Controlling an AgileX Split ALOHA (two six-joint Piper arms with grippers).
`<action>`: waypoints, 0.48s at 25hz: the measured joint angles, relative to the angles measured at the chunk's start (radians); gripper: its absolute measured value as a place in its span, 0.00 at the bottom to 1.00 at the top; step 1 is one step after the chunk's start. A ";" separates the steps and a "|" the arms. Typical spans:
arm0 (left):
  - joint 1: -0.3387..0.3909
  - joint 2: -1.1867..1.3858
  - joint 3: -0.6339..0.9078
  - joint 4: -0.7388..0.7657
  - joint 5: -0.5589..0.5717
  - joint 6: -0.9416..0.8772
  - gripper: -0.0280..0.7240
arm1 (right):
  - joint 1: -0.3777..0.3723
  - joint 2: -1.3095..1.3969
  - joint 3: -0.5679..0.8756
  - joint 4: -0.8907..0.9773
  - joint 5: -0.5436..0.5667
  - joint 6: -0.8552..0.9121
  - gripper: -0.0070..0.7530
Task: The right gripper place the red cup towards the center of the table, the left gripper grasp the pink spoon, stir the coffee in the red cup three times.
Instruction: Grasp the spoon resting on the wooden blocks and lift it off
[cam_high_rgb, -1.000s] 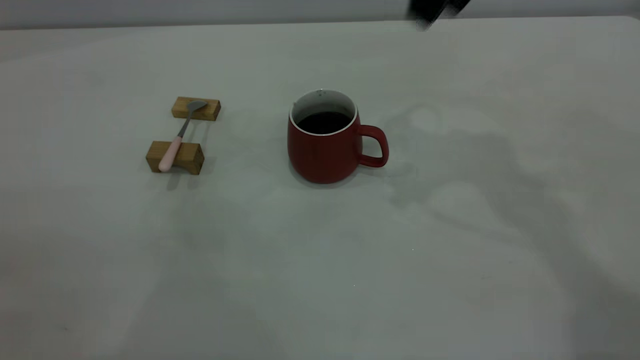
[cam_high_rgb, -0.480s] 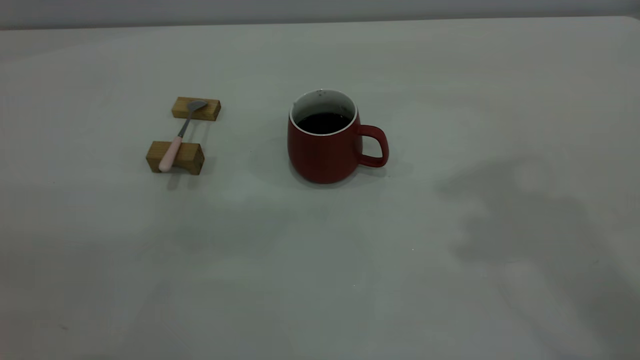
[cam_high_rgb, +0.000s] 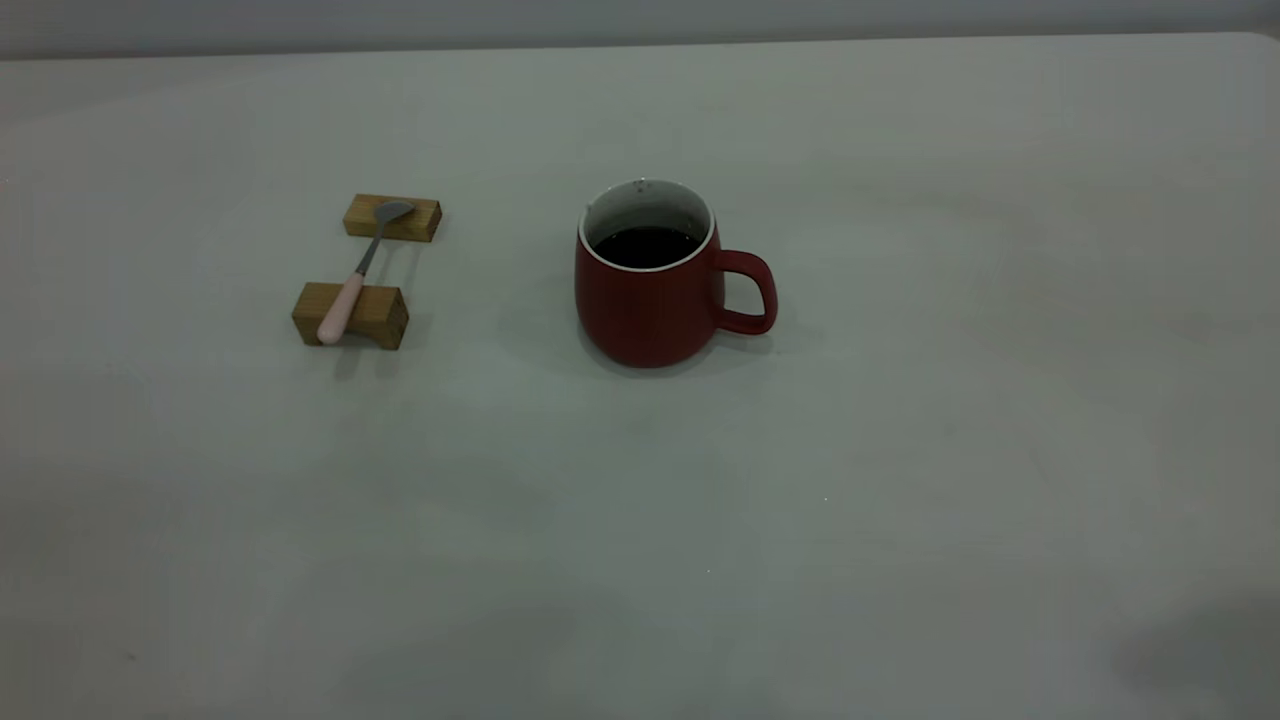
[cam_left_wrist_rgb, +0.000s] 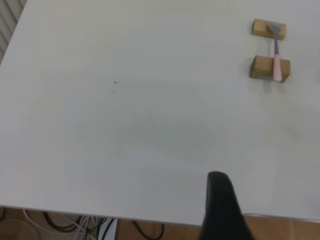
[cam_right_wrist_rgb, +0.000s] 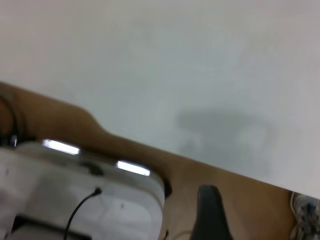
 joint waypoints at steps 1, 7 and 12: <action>0.000 0.000 0.000 0.000 0.000 0.000 0.76 | -0.022 -0.064 0.038 -0.006 -0.004 0.000 0.79; 0.000 0.000 0.000 0.000 0.000 0.000 0.76 | -0.104 -0.399 0.221 -0.024 -0.071 0.003 0.79; 0.000 0.000 0.000 0.000 0.000 0.001 0.76 | -0.146 -0.613 0.320 -0.025 -0.091 0.008 0.79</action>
